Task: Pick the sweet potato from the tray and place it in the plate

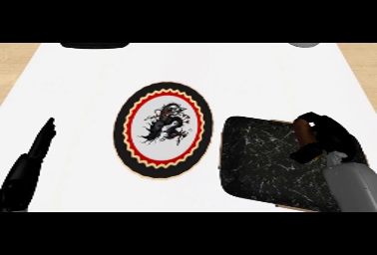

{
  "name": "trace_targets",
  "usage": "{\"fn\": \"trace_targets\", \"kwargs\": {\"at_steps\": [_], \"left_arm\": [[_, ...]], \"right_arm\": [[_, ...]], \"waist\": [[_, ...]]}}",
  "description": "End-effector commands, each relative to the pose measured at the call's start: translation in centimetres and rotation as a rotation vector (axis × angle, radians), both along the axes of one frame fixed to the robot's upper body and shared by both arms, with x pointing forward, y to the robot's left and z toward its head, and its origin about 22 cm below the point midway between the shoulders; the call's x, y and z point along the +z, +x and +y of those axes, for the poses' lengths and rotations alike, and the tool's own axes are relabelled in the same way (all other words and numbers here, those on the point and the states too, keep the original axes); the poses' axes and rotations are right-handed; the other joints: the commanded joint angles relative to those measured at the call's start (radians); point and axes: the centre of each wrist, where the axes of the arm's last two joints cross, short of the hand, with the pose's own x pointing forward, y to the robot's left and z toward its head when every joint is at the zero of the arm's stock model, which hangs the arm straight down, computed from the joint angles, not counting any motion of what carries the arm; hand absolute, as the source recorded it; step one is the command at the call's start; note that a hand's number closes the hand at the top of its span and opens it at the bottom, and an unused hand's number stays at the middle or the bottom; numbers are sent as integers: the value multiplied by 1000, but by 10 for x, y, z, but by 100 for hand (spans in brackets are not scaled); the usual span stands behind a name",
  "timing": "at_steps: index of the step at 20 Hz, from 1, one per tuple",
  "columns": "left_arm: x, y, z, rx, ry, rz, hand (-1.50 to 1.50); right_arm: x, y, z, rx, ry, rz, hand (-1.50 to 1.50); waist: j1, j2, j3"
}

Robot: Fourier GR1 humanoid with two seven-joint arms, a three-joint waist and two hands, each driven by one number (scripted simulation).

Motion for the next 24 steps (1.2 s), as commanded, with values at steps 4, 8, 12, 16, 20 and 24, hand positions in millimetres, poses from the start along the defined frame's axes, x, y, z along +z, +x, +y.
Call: {"fn": "trace_targets", "kwargs": {"at_steps": [4, 8, 12, 16, 20, 24], "left_arm": [[-5, -4, -8, -4, 8, 8, 0], [2, 12, -4, -54, -3, -25, 0], [4, 30, -14, -93, -1, -32, 0], [12, 37, -17, -84, 1, -48, 0], [21, 39, -16, -82, 0, -45, 0], [3, 17, -10, -57, -15, -11, 0]], "right_arm": [[-18, -9, 8, 26, -27, -6, 150], [19, 36, -4, 350, -29, -42, 150], [55, 65, 13, 657, -64, -63, 150], [66, 87, -1, 719, -99, -245, 150], [84, 108, -8, 712, -52, -415, 150], [96, 113, -22, 742, -59, -625, 150]], "waist": [[-2, 5, 7], [49, 21, 10], [96, 46, 11], [82, 39, 12], [70, 31, 11], [54, 23, 10]]}}
